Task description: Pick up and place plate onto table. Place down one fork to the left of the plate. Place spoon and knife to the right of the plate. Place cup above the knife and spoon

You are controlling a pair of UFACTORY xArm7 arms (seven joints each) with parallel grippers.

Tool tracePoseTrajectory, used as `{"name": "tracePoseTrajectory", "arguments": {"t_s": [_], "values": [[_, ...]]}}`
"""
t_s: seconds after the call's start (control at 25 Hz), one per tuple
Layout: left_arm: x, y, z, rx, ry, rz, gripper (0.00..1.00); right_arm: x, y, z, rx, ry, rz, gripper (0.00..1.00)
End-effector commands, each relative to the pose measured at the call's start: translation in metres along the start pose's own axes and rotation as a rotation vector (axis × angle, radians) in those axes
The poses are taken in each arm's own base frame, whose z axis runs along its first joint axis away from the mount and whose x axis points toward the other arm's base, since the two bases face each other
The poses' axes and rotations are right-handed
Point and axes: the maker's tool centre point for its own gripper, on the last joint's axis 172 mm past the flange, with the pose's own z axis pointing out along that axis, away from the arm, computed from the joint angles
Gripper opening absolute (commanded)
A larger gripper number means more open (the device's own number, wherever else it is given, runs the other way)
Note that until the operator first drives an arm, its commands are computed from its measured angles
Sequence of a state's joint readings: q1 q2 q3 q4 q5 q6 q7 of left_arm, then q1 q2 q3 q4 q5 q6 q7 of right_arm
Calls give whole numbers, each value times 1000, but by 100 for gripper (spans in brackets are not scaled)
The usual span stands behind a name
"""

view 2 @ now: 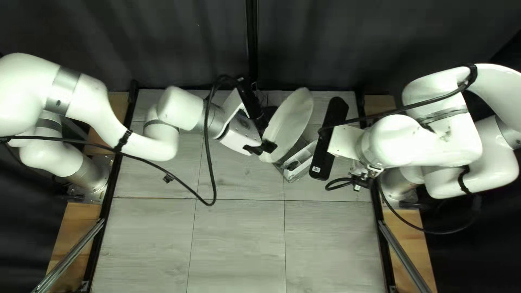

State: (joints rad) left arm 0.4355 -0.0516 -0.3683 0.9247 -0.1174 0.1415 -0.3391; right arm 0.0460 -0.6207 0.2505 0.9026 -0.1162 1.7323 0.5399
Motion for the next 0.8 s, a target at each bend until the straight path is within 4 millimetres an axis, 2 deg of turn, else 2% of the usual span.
{"name": "tracePoseTrajectory", "arguments": {"t_s": [0.04, 0.16, 0.32, 0.4, 0.64, 0.8], "values": [[-5, -8, -36, 46, -2, 19, 0, 0, 0, 0, 0, 0, 0, 100], [-22, -10, -61, 70, -16, 39, 0, 0, 0, 0, 0, 0, 0, 100], [-46, -4, -85, 110, -60, 100, 0, 0, 0, 0, 0, 0, 0, 100], [-65, 3, -99, 147, -104, 145, 0, 0, 0, 0, 0, 0, 0, 100], [-141, 22, -134, 303, -299, 307, 0, 0, 0, 0, 0, 0, 0, 100], [-141, 22, -134, 303, -299, 307, 0, 0, 0, 0, 0, 0, 0, 100]]}}
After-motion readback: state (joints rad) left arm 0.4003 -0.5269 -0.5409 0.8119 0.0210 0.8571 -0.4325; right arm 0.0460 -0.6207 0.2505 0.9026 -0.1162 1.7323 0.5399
